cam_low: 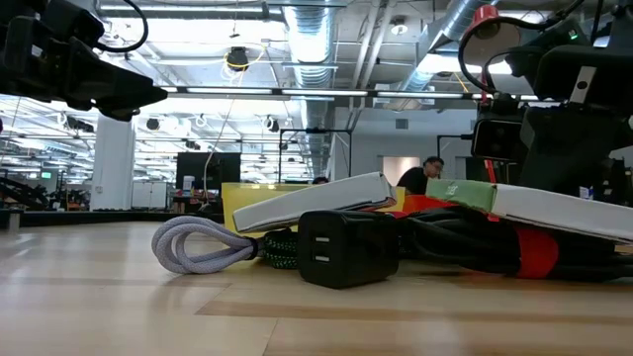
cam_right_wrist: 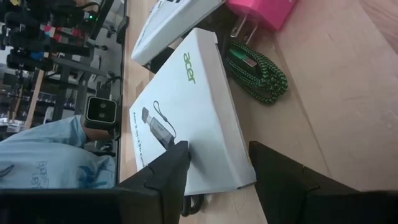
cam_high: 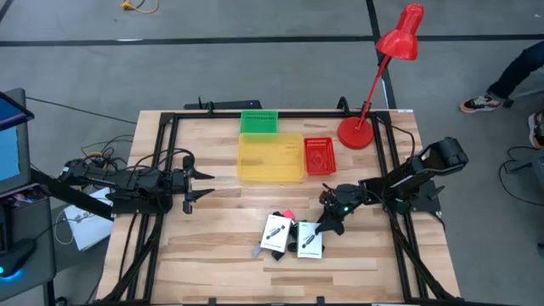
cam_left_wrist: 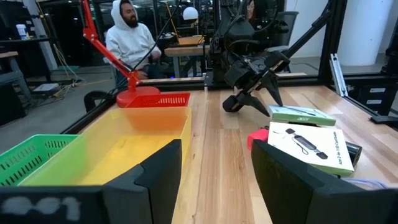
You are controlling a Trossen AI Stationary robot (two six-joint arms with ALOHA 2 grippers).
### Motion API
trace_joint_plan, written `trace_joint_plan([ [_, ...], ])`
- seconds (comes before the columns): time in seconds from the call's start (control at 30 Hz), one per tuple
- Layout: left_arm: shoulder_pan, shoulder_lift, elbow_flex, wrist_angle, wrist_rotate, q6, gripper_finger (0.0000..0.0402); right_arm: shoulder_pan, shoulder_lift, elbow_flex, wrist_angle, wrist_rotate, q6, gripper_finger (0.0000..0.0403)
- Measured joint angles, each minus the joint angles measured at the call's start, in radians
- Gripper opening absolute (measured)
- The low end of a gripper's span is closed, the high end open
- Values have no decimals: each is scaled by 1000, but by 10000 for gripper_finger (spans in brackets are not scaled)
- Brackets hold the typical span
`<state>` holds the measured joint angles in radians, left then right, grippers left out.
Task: Pick and place items into bin
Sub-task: Put the white card reader box into the red bin
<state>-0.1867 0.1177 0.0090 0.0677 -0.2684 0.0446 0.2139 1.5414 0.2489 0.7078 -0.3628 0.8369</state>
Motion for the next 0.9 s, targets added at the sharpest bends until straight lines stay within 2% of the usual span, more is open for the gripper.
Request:
trace_joint_plan([
  [0.5, 0, 0, 0, 0, 0, 10, 185, -47, 0, -1, -2, -85, 4, 106],
  [0.9, 0, 0, 0, 0, 0, -3, 185, -47, 1, -1, -2, -89, 4, 83],
])
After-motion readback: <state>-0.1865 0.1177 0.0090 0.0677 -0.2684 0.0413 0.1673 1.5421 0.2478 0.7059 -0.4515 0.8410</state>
